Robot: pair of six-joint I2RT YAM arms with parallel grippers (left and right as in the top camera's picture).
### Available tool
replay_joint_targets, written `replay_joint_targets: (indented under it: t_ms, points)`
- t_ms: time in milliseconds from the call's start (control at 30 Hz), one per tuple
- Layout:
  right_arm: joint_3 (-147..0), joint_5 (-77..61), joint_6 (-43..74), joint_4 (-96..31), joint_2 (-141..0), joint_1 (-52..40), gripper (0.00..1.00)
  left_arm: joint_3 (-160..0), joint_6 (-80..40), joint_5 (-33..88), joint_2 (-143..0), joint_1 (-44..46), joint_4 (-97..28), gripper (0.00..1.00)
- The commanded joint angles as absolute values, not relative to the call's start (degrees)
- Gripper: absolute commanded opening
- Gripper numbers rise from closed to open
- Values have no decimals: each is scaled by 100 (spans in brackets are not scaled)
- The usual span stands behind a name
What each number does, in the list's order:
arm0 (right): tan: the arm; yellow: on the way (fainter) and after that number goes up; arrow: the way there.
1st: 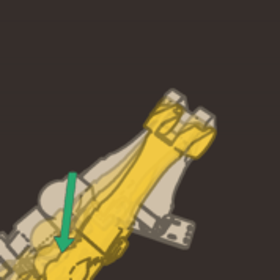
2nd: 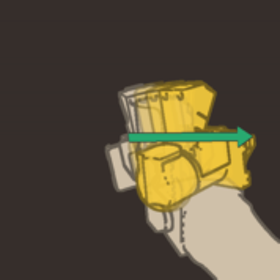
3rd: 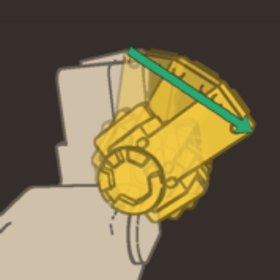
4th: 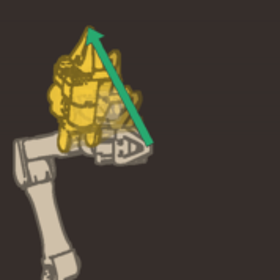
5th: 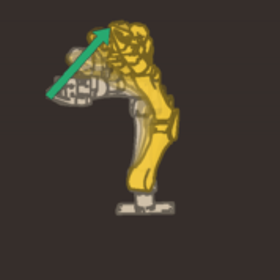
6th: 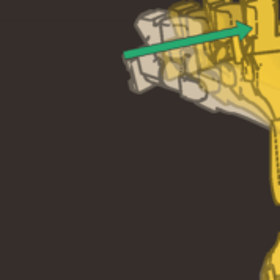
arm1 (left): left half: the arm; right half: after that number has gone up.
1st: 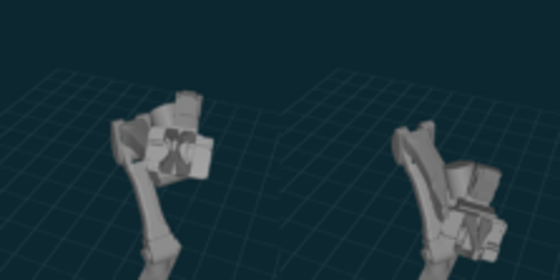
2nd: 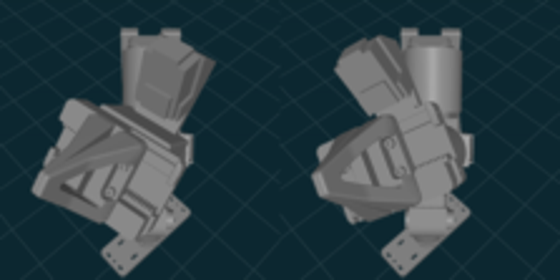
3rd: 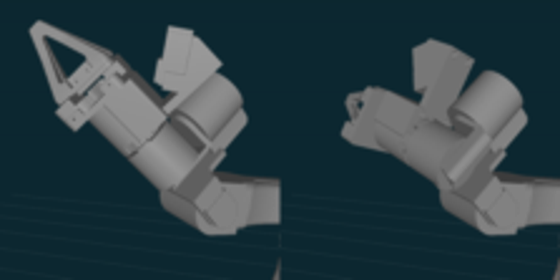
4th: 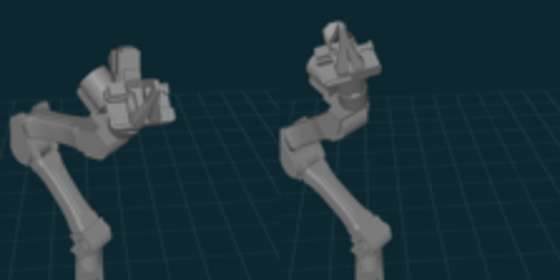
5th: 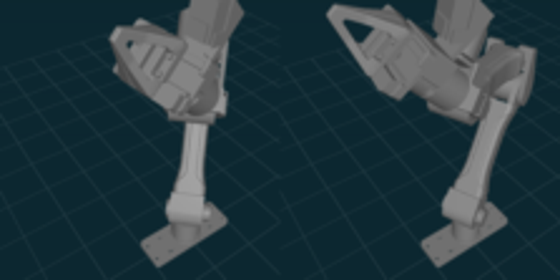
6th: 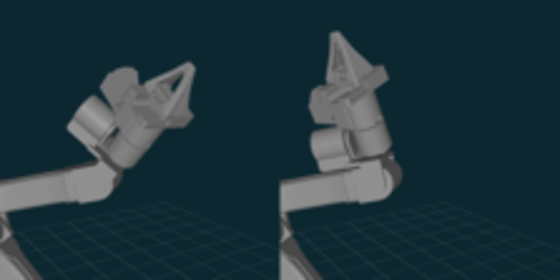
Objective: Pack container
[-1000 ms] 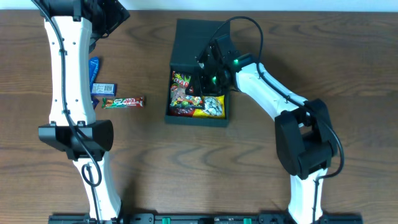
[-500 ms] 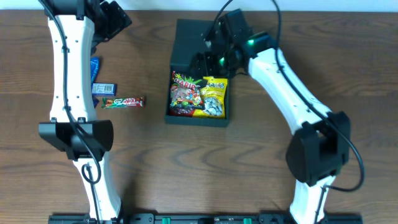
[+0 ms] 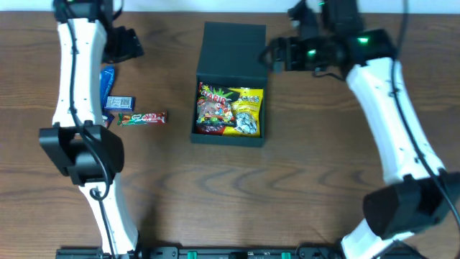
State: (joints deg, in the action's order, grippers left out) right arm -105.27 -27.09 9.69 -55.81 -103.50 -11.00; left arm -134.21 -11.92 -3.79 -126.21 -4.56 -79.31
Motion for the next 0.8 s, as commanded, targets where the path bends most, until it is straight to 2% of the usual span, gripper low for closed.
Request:
replay_joint_targets:
  t_ms: [0,200,300,600,767]
  points:
    - [-10613,-2716,624,-5610,-10274,-1044,88,-13270,-38,-668,-12628,-742,-7915,96]
    - [-10610,-2626,412,-5594,-10276,-1057,90,-12709,16,-849,-12628,-1256,-7797,95]
    - [-10610,-2556,397,-5590,-10276,-1050,92,-12215,410,-834,-12628,-1424,-7638,95]
    - [-10610,-2547,399,-5483,-10276,-1050,98,-11150,1559,-637,-12628,-1503,-6740,95]
    - [-10610,-2547,401,-5509,-10276,-1052,98,-10851,1680,-510,-12628,-1503,-5972,95]
